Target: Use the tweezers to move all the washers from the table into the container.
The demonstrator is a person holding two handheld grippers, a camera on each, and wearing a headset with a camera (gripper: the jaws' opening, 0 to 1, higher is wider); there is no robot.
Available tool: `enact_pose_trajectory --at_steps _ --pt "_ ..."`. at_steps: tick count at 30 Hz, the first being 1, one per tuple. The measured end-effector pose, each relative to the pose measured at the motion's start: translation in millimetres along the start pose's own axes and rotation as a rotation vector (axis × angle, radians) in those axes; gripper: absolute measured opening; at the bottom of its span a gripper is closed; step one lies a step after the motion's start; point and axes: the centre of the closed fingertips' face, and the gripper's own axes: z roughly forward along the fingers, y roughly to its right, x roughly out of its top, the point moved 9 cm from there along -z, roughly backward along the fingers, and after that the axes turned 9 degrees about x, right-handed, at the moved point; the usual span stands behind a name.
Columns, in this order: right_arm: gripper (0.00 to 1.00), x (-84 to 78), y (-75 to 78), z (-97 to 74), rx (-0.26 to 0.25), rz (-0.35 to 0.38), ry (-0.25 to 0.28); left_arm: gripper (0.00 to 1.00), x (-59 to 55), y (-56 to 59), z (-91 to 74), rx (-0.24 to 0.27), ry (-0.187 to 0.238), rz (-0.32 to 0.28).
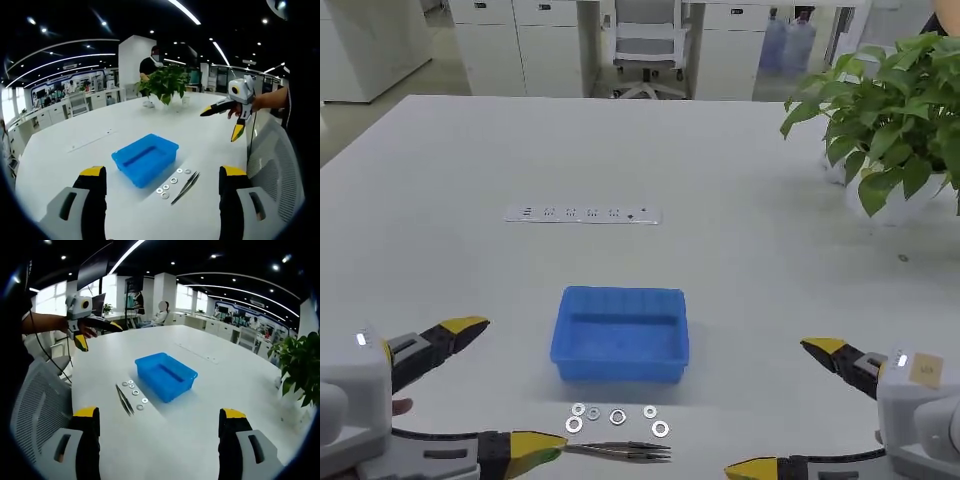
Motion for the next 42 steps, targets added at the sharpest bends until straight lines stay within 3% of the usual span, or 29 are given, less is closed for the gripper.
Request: enact_pose_trajectory --at_steps 9,23,31,42 --pt "1.0 4.6 4.4 1.8 0.032 -0.031 -0.023 0.99 0.7 -4.6 0.8 -0.02 -0.026 0.038" --pt "0.88 14.6 5.9 23.6 0.158 -0.136 -0.076 0.93 -8.2 -6.9 10.8 -0.123 -0.144 0.17" --pt "0.75 13.3 4.5 40.3 0.242 -0.212 -0.129 0.82 -20.4 -8.2 17.9 -0.168 -0.19 0.206" --pt "0.57 11.0 -5.7 64.5 0.363 -0.321 -0.209 0.57 -30.6 -4.0 27.5 -0.244 -0.235 0.259"
